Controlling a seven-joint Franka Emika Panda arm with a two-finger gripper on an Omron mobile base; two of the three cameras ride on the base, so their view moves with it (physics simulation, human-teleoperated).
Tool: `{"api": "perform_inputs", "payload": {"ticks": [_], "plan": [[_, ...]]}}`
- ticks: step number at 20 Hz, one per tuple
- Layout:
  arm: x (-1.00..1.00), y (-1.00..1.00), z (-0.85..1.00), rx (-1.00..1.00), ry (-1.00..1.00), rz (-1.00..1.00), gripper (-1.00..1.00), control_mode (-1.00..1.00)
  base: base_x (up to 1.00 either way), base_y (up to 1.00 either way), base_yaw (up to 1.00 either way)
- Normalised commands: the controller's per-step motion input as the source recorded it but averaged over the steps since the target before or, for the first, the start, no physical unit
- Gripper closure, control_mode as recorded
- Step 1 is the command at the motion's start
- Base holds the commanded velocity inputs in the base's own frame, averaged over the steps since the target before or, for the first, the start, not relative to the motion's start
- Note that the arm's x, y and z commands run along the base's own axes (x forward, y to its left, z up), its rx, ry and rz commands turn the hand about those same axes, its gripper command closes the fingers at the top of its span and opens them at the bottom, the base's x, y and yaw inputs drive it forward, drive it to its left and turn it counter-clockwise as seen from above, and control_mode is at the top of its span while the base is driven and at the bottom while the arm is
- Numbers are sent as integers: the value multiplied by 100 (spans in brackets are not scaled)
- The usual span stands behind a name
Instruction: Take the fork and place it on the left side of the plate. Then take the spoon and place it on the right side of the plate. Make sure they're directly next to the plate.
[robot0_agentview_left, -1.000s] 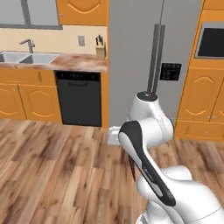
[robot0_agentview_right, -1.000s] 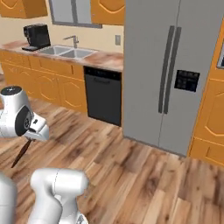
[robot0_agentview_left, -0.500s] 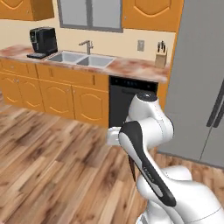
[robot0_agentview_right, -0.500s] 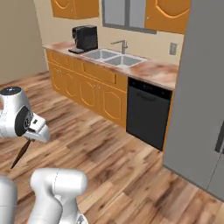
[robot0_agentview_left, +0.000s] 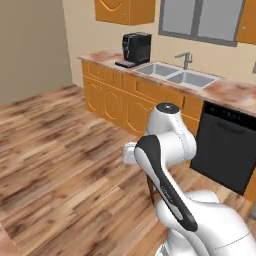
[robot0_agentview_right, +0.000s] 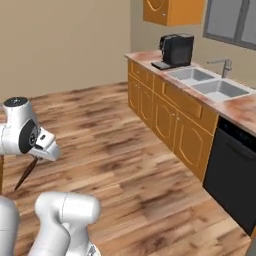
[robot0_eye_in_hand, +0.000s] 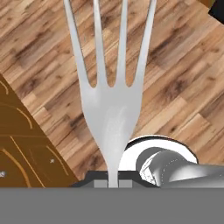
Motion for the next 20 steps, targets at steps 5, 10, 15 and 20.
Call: {"api": "perform_inputs", "payload": {"ticks": [5, 10, 15, 20], "plan": [[0, 0, 0, 0, 0, 0, 100, 100, 89, -20, 76], [0, 0, 0, 0, 0, 0, 100, 100, 100, -34, 62], [0, 0, 0, 0, 0, 0, 100, 100, 100, -58, 43], [0, 0, 0, 0, 0, 0, 100, 100, 100, -64, 33]]}}
